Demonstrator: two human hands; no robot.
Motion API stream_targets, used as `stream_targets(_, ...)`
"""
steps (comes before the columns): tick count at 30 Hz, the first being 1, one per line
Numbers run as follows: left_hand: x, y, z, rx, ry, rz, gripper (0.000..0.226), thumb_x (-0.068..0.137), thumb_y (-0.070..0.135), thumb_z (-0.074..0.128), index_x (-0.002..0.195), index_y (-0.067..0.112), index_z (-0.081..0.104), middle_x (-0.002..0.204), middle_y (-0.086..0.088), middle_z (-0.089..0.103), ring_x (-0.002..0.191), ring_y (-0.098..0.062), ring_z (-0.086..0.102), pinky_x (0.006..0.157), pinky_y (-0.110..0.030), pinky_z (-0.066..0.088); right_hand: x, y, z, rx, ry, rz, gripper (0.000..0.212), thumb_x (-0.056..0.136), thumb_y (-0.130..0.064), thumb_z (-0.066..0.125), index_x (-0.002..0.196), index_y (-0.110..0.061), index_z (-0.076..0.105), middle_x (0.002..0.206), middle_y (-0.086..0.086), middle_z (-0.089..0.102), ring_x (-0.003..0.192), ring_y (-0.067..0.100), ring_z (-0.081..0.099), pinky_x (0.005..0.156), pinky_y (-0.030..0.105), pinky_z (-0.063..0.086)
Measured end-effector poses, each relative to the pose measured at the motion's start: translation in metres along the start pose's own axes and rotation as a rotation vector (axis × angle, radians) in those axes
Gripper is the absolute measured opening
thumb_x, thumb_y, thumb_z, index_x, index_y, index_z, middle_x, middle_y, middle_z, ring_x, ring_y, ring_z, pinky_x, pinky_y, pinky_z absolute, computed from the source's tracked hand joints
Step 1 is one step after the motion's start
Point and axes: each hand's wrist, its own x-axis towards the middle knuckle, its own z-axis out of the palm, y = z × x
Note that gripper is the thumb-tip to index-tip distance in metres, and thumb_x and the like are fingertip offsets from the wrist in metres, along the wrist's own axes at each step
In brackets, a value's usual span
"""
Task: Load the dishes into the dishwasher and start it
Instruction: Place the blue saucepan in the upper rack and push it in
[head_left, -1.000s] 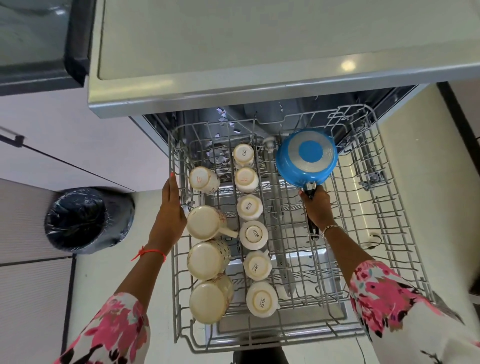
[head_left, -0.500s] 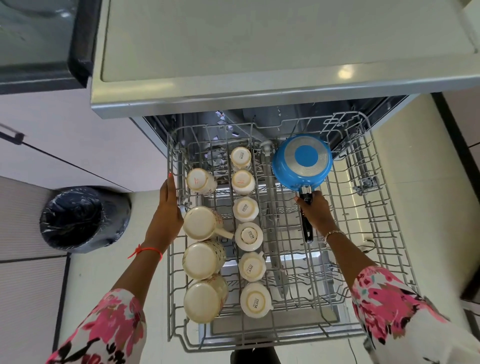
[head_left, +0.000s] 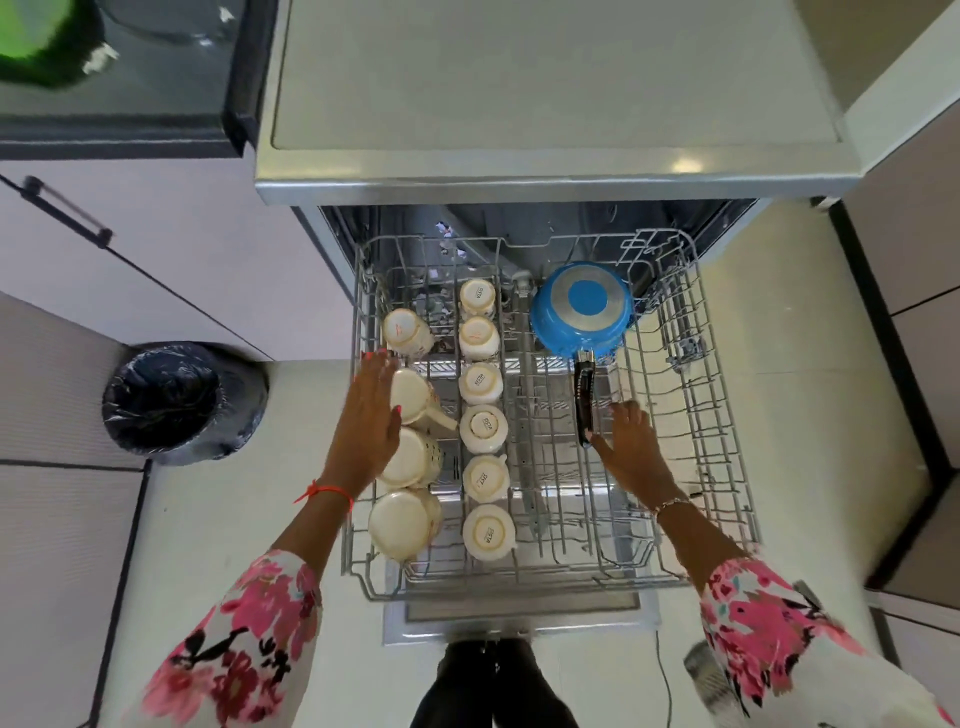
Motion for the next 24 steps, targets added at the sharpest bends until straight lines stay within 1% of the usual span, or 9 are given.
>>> stream_targets(4, -0.058, 0.05, 0.01, -0.125, -0.024, -0.008, 0.05, 0.089, 0.0, 0.051, 0.137, 0.002, 0.038, 0.143, -0.019, 0.036, 0.132, -0.03, 0.036, 0.107, -0.034, 0.027, -0.055, 0.015, 0.006, -0.013, -0.075, -0.06, 0.051, 0.093, -0.031, 0.05, 0.131, 0.002, 0.042, 0.135, 0.027, 0.039, 0.126, 0.04, 0.036, 0.104, 0.051, 0.035)
stream_targets(8, -0.122, 0.091, 0.034, -0.242, -0.098, -0.04, 0.043, 0.092, 0.017, 0.047, 0.134, 0.004, 0.043, 0.133, -0.016, 0.05, 0.121, -0.03, 0.05, 0.1, -0.039, 0.042, -0.112, 0.026, 0.014, 0.022, 0.0, -0.137, 0.071, 0.095, -0.056, 0.018, 0.106, 0.001, 0.059, 0.106, 0.022, 0.058, 0.098, 0.039, 0.057, 0.08, 0.047, 0.052)
stream_targets(11, -0.161, 0.115, 0.055, -0.313, -0.17, -0.132, 0.044, 0.093, 0.028, 0.042, 0.131, 0.006, 0.047, 0.131, -0.011, 0.053, 0.119, -0.025, 0.052, 0.1, -0.037, 0.043, -0.15, 0.036, 0.024, 0.042, 0.042, -0.216, 0.079, 0.09, -0.064, 0.015, 0.107, -0.002, 0.06, 0.107, 0.017, 0.06, 0.103, 0.034, 0.056, 0.088, 0.046, 0.045)
stream_targets(15, -0.199, 0.133, 0.089, -0.357, -0.262, -0.189, 0.046, 0.087, 0.03, 0.05, 0.124, 0.004, 0.053, 0.13, -0.012, 0.052, 0.118, -0.026, 0.052, 0.098, -0.027, 0.039, -0.186, 0.047, 0.038, 0.045, 0.04, -0.142, 0.06, 0.085, -0.057, 0.029, 0.108, -0.012, 0.062, 0.114, 0.011, 0.053, 0.112, 0.029, 0.045, 0.097, 0.044, 0.034)
stream_targets(17, -0.209, 0.136, 0.101, -0.377, -0.258, -0.258, 0.043, 0.087, 0.023, 0.058, 0.125, 0.004, 0.053, 0.133, -0.016, 0.046, 0.12, -0.024, 0.048, 0.098, -0.025, 0.035, -0.197, 0.049, 0.043, 0.074, 0.058, -0.091, 0.048, 0.087, -0.047, 0.039, 0.114, -0.013, 0.061, 0.111, 0.011, 0.057, 0.108, 0.029, 0.05, 0.093, 0.04, 0.038)
stream_targets(19, -0.211, 0.139, 0.108, -0.379, -0.217, -0.307, 0.045, 0.087, 0.015, 0.061, 0.129, 0.006, 0.049, 0.137, -0.017, 0.039, 0.123, -0.025, 0.044, 0.102, -0.034, 0.038, -0.202, 0.048, 0.045, 0.271, 0.03, -0.003, 0.037, 0.09, -0.034, 0.054, 0.123, -0.015, 0.056, 0.087, 0.006, 0.063, 0.083, 0.02, 0.059, 0.076, 0.027, 0.044)
stream_targets(20, -0.21, 0.139, 0.111, -0.378, -0.192, -0.328, 0.046, 0.088, 0.012, 0.061, 0.132, 0.008, 0.047, 0.139, -0.017, 0.036, 0.125, -0.027, 0.043, 0.102, -0.036, 0.039, -0.202, 0.048, 0.05, 0.393, -0.01, 0.03, 0.038, 0.089, -0.028, 0.059, 0.124, -0.015, 0.054, 0.071, 0.001, 0.058, 0.066, 0.014, 0.055, 0.066, 0.021, 0.042)
stream_targets(22, -0.203, 0.136, 0.119, -0.352, -0.123, -0.351, 0.042, 0.088, 0.008, 0.059, 0.129, 0.009, 0.051, 0.14, -0.017, 0.034, 0.12, -0.028, 0.047, 0.095, -0.027, 0.038, -0.195, 0.045, 0.062, 0.596, -0.086, 0.05, 0.038, 0.087, -0.018, 0.063, 0.123, -0.01, 0.054, 0.054, -0.005, 0.045, 0.049, 0.007, 0.043, 0.056, 0.014, 0.037)
stream_targets(24, -0.196, 0.135, 0.124, -0.321, -0.081, -0.375, 0.029, 0.087, 0.01, 0.061, 0.116, 0.009, 0.062, 0.136, -0.015, 0.037, 0.114, -0.024, 0.052, 0.087, -0.018, 0.036, -0.187, 0.044, 0.076, 0.767, -0.112, 0.087, 0.032, 0.087, -0.013, 0.063, 0.117, -0.007, 0.055, 0.049, -0.004, 0.046, 0.04, 0.003, 0.041, 0.047, 0.012, 0.038)
